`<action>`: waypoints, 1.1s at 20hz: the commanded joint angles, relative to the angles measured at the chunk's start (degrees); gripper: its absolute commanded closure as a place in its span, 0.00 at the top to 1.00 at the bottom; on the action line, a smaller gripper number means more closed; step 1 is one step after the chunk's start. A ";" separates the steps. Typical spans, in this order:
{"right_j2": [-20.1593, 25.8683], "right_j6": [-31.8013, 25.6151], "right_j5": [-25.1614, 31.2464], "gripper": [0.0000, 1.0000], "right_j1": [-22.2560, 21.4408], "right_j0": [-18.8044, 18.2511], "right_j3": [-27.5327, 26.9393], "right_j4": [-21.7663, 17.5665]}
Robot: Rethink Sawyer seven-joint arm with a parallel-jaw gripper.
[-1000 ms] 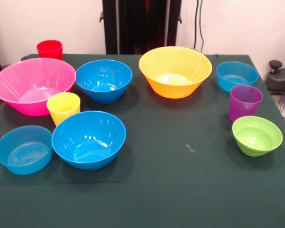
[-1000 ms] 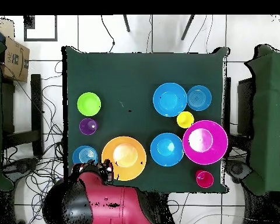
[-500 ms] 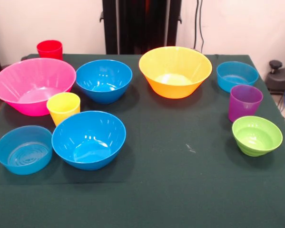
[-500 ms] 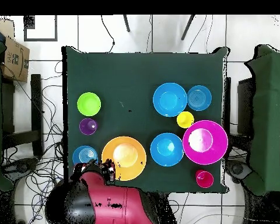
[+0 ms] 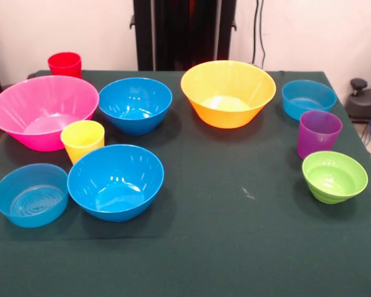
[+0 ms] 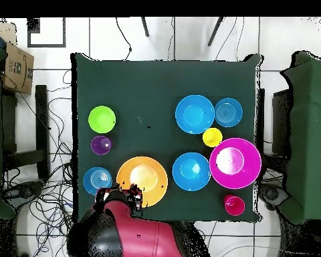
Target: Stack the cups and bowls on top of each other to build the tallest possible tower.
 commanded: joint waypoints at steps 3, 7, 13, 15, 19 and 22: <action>2.89 9.87 -12.75 1.00 12.28 -1.21 7.92 -2.15; 5.28 9.29 -17.23 1.00 15.91 -2.71 8.68 -1.50; 4.56 10.71 -24.37 1.00 22.96 -1.17 7.51 -2.08; 3.95 10.79 -25.28 1.00 23.72 -0.31 7.26 -2.05; 3.76 10.79 -28.71 1.00 27.12 -0.22 6.88 -2.58; 3.47 10.86 -29.70 1.00 28.62 0.23 6.38 -2.40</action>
